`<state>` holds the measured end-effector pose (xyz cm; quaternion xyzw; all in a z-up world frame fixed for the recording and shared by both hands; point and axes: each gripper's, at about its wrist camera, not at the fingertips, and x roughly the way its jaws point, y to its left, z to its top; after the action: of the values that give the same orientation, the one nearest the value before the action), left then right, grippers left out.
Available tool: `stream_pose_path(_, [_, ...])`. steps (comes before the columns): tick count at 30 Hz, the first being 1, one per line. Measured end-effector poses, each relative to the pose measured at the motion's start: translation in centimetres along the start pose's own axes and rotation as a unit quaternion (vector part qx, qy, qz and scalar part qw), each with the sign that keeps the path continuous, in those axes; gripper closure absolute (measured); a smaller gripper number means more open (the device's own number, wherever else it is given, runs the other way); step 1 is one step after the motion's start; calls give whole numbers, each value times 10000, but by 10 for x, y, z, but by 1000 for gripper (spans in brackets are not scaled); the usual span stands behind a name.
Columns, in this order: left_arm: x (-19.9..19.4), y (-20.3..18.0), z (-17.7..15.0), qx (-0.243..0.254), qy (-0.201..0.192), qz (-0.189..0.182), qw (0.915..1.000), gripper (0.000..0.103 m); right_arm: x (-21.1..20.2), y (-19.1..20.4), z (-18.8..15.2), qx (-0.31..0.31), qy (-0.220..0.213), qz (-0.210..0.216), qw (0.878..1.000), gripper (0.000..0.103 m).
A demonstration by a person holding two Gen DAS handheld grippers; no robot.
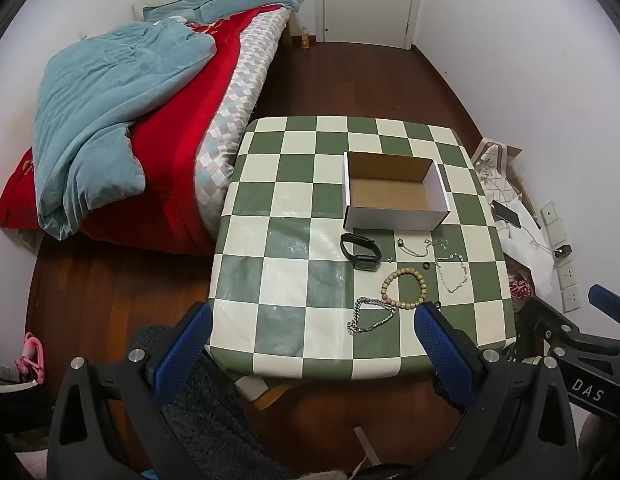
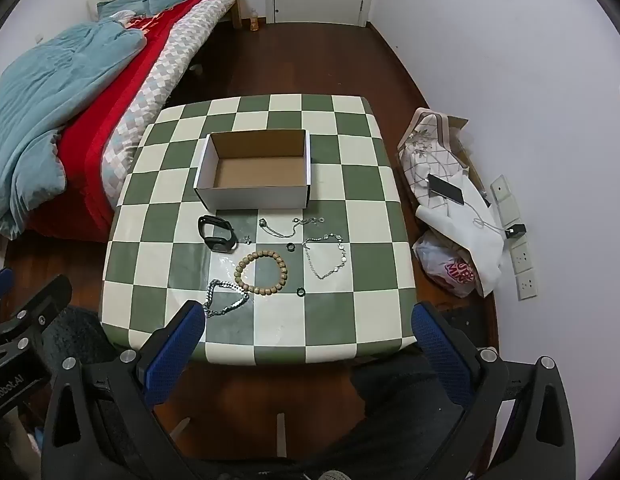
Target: Organize jewelry
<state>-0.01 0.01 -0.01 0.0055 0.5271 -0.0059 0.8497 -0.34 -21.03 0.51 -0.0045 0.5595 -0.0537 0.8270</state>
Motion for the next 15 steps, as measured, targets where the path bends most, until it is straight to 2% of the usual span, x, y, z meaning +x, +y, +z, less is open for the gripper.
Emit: stream_pose_path(15, [-4, -3, -3, 16, -15, 15, 10000, 0, -6, -4, -2, -1, -19, 5, 10000, 0])
